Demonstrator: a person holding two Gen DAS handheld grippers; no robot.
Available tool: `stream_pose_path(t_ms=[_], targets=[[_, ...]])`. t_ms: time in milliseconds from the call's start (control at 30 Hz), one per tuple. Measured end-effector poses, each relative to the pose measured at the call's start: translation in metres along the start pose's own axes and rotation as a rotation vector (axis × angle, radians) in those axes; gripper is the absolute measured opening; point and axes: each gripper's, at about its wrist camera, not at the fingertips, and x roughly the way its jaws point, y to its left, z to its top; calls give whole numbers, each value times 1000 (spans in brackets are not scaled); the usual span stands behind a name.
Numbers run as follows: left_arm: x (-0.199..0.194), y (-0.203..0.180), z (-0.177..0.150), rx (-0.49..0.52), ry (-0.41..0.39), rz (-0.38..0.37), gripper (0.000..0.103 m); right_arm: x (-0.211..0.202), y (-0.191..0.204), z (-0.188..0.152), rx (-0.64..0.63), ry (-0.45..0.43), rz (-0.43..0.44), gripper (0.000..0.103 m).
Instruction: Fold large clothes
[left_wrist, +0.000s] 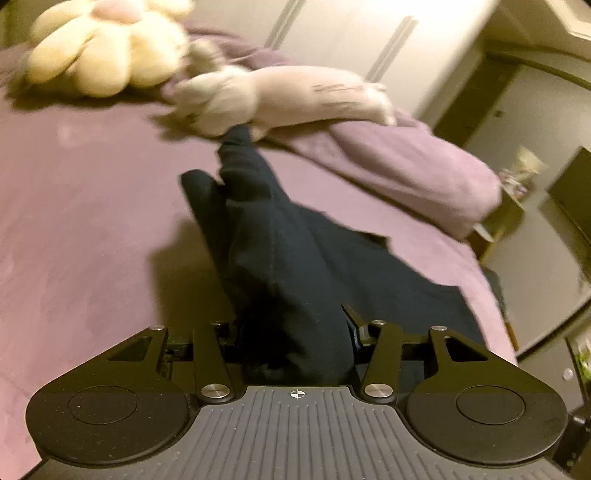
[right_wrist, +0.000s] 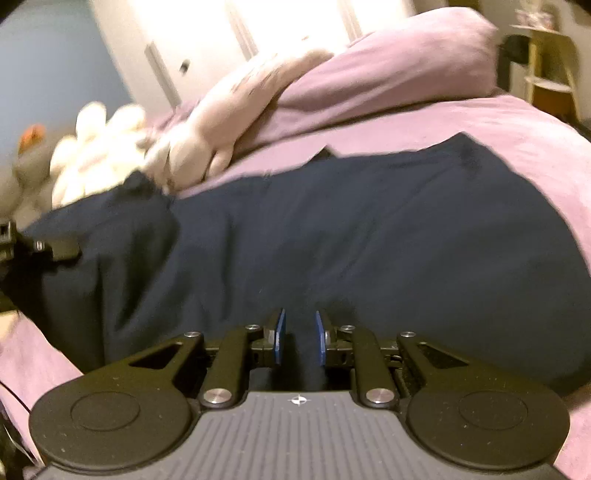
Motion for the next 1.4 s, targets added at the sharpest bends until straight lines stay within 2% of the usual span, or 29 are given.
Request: stream_pose_path(t_ms=[133, 267, 433, 500, 533, 567, 600, 633, 667, 800, 933, 967, 1033, 1133, 1200, 1233, 1300, 1400], targets=[[1, -46, -2, 98, -29, -108, 52, -28, -36, 13, 107, -101, -27, 18], [21, -100, -24, 220, -16, -209, 52, -52, -76, 22, 194, -178, -93, 19], [66, -160, -81, 399, 93, -311, 52, -59, -113, 18, 268, -163, -160, 19], [91, -167, -101, 402, 168, -314, 55, -64, -118, 14, 274, -163, -173, 19], [97, -168, -108, 399, 175, -318, 58, -67, -120, 14, 272, -166, -172, 19], [98, -170, -113, 413, 148, -315, 64, -66, -119, 20, 268, -168, -172, 20], [95, -174, -116, 434, 124, -312, 69, -69, -120, 22, 261, -176, -167, 20], [91, -177, -118, 451, 117, -320, 81, -70, -118, 25, 249, -182, -160, 22], [84, -179, -119, 461, 120, -329, 86, -72, -116, 28, 234, -185, -151, 23], [52, -174, -123, 473, 136, -321, 89, -78, -101, 47, 161, -199, -87, 26], [5, -152, -129, 452, 118, -355, 93, -64, -65, 64, 70, -173, -2, 28], [-4, -143, -129, 430, 113, -341, 96, -56, -56, 65, 41, -156, 8, 28], [-16, -125, -126, 374, 88, -265, 96, -41, -42, 60, -12, -103, -1, 28], [-21, -93, -118, 283, 38, -111, 96, -20, -32, 40, -82, -58, -111, 28], [-17, -70, -111, 181, 22, 7, 96, -13, -37, 26, -94, -46, -171, 28], [-11, -62, -106, 139, 41, 35, 96, -11, -50, 15, -89, -29, -236, 27], [0, -48, -101, 65, 86, 62, 96, -9, -58, 11, -90, -26, -235, 27], [14, -42, -99, 21, 90, 87, 96, -5, -66, 1, -121, -36, -225, 27]])
